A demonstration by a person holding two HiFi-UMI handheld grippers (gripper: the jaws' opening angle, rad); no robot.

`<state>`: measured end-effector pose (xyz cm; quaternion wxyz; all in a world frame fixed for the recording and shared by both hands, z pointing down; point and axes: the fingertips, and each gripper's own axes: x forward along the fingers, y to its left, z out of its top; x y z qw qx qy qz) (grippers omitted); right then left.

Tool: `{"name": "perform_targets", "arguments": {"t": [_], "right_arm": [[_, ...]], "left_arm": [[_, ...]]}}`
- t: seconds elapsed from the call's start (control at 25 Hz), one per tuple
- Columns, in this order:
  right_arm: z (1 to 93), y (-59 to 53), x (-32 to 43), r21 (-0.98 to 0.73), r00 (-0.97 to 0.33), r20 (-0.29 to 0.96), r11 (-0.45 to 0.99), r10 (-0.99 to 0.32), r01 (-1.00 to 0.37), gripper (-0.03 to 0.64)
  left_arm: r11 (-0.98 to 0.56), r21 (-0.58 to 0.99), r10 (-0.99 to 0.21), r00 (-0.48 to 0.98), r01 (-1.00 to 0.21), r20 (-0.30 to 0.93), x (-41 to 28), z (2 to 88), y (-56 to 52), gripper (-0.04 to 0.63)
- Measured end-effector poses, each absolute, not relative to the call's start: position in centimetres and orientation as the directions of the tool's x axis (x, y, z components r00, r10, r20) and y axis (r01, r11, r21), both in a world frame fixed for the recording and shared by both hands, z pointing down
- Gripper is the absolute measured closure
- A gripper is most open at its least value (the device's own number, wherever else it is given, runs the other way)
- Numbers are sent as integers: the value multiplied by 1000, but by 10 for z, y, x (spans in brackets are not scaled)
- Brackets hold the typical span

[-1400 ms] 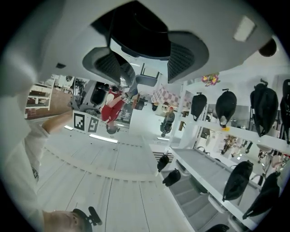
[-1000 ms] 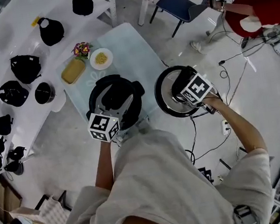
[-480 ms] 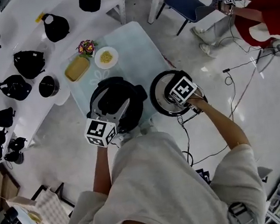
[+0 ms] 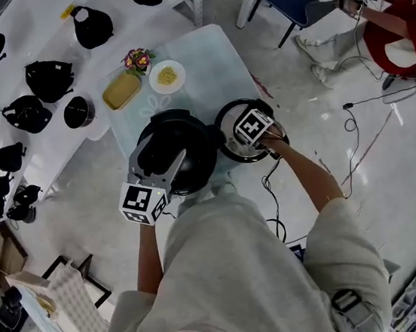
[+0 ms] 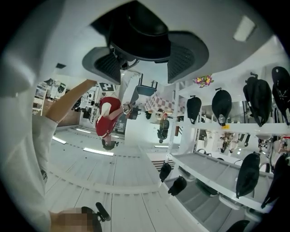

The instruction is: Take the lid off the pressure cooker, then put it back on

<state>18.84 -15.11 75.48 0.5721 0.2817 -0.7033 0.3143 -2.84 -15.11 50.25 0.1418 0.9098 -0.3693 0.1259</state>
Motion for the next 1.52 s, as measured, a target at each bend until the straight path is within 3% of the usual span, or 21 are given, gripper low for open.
{"name": "perform_targets", "arguments": {"t": [0.76, 0.88, 1.16, 1.52], "right_arm": [[796, -162, 181, -107, -180, 982, 651, -47, -752, 341], [791, -160, 181, -131, -202, 979, 633, -41, -763, 307], [735, -168, 174, -131, -339, 901, 575, -271, -808, 305], [600, -156, 169, -137, -453, 592, 470, -667, -872, 308]], "left_arm": [[-649, 146, -679, 654, -747, 333, -49, 497, -144, 284], [-649, 144, -681, 654, -747, 329, -51, 496, -145, 284], [-641, 141, -693, 648, -754, 314, -58, 498, -147, 284], [-632, 145, -707, 643, -761, 296, -64, 500, -157, 284]]}}
